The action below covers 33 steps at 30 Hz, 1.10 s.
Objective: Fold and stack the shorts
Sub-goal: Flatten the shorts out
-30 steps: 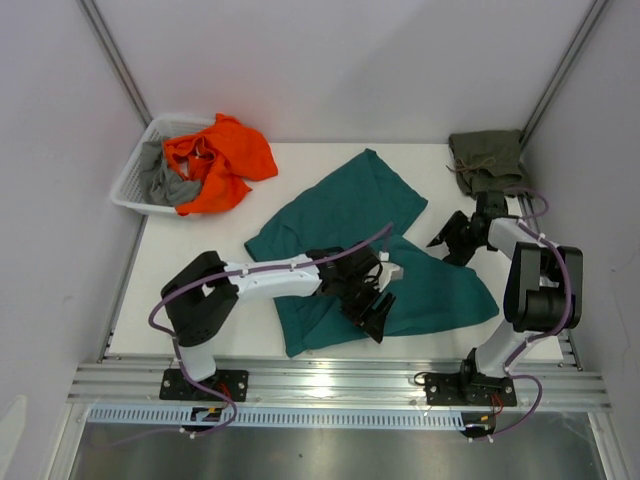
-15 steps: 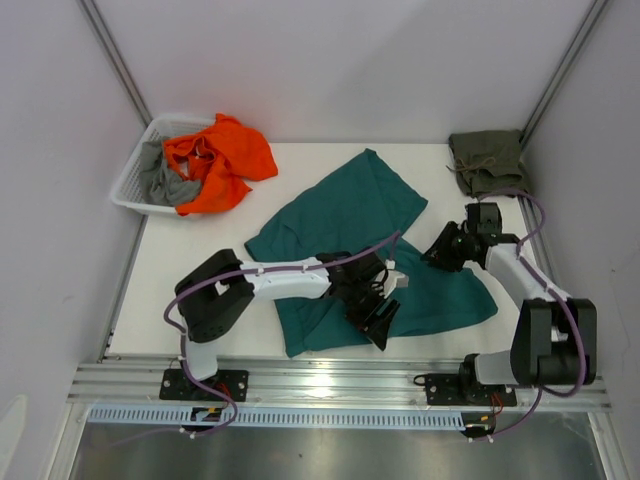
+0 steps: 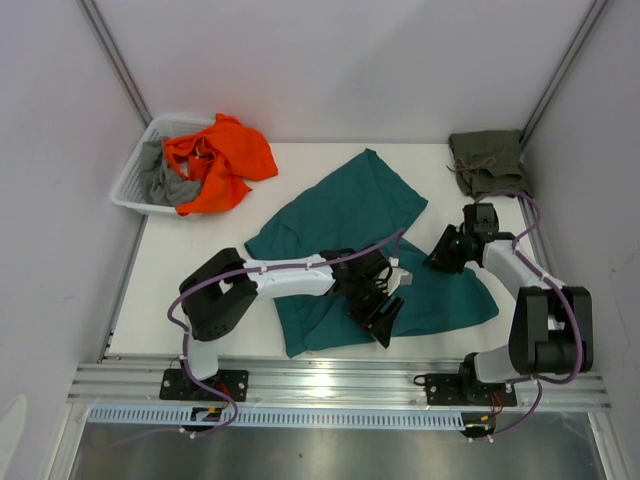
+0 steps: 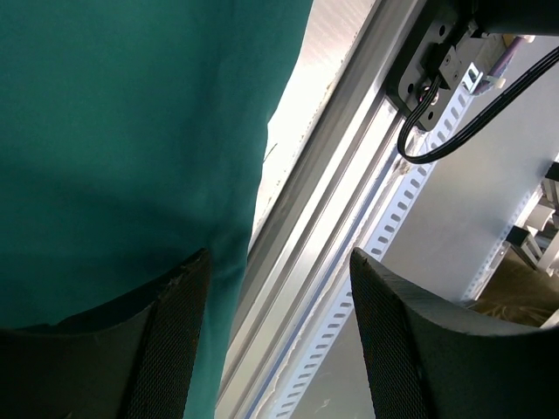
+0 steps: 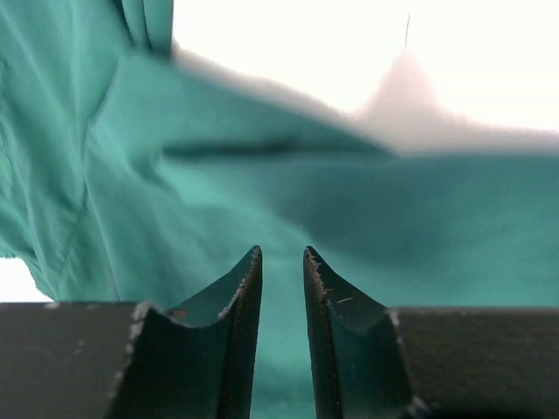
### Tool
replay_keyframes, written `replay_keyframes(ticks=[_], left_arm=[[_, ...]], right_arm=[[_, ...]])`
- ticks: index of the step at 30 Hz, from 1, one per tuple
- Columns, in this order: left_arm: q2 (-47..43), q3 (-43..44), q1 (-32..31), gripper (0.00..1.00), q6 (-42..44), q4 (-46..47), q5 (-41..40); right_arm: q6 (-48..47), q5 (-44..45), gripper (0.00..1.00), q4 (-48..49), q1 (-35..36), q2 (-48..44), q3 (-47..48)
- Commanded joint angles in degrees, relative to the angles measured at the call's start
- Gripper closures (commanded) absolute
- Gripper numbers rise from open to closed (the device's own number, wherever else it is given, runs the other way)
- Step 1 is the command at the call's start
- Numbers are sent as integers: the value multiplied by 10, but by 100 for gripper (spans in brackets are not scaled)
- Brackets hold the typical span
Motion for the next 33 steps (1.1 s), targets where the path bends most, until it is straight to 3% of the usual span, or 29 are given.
replay_keyframes(ticks=[1, 9, 11, 13, 25, 33], left_arm=[[4, 17, -3, 32, -8, -4, 7], [12, -15, -3, 33, -22, 17, 15], [14, -19, -3, 33, -23, 22, 22], [19, -19, -3, 33, -23, 20, 30], [32, -23, -4, 33, -31, 22, 29], [34, -24, -4, 34, -34, 22, 27]], right_arm=[[10, -16, 71, 43, -10, 39, 59], [44, -53, 59, 81, 6, 149, 142], [49, -53, 52, 79, 11, 167, 152], [55, -54, 46, 79, 18, 172, 147], [137, -79, 35, 110, 22, 130, 55], [226, -25, 24, 111, 27, 153, 37]])
